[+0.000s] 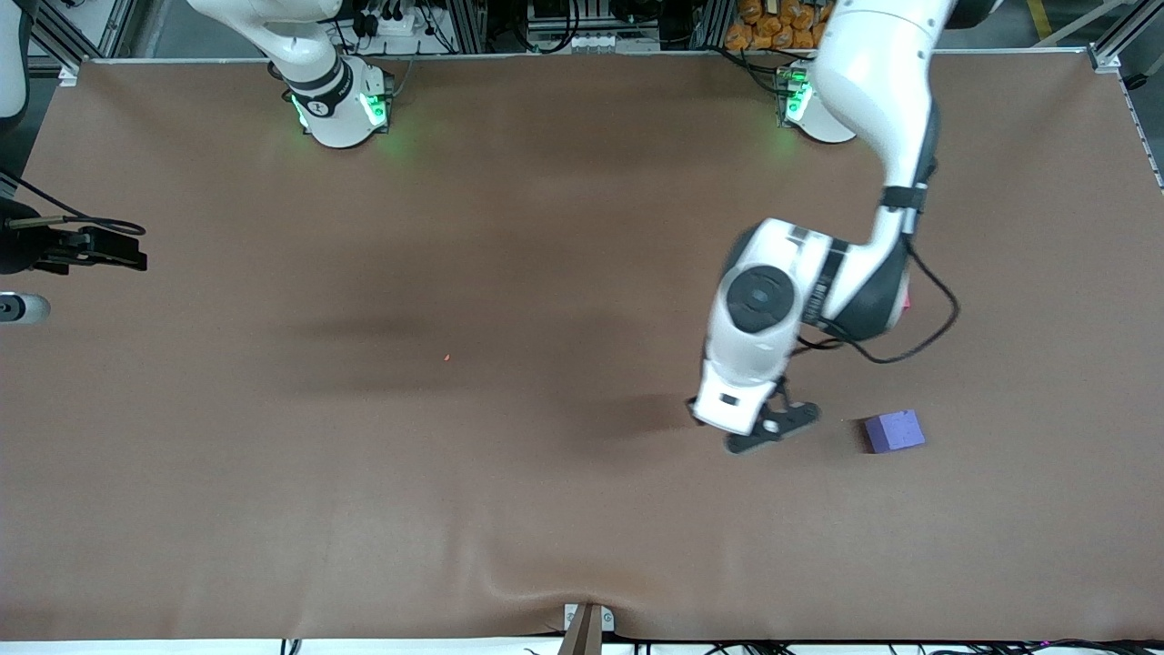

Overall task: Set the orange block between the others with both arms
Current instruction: 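Carry the orange cube with the left gripper toward the pink and blue cubes, then lower the orange cube between the pink and blue cubes, left gripper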

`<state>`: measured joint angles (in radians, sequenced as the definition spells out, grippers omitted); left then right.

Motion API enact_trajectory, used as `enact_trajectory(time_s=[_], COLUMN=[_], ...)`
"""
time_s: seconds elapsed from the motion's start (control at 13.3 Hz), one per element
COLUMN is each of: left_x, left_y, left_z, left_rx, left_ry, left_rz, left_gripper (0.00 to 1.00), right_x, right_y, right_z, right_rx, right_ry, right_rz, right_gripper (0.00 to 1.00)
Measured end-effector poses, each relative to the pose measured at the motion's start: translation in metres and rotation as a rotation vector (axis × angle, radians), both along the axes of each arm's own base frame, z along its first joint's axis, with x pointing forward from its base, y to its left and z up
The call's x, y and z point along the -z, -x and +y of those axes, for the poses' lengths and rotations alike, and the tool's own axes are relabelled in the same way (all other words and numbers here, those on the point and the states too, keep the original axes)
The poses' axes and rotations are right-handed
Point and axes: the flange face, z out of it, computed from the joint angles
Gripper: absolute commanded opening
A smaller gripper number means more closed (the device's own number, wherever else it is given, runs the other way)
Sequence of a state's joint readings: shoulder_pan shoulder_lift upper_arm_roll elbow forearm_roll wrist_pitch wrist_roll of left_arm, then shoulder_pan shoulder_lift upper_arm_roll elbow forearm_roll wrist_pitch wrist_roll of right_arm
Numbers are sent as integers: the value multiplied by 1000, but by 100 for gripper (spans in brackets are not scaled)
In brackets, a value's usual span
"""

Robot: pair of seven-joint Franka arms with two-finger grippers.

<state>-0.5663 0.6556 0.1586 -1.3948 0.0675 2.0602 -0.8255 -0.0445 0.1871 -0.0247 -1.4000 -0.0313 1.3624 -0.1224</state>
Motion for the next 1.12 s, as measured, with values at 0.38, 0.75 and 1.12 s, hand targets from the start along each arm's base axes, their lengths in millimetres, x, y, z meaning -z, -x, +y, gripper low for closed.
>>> enact_trajectory(time_s=[0.38,0.75,1.12], left_x=[28,36,68], left_y=[19,42,58], left_z=[74,213,277], left_rx=[17,7,93], left_ry=[-30,5,24], left_rz=[114,123,77], left_gripper=[0,0,0], right_x=[0,1,2], right_y=[0,3,5], right_z=[0,-1,-1], right_rx=[1,3,4], right_ry=[0,-1,-2], right_rz=[2,24,38], right_gripper=[100,100,100])
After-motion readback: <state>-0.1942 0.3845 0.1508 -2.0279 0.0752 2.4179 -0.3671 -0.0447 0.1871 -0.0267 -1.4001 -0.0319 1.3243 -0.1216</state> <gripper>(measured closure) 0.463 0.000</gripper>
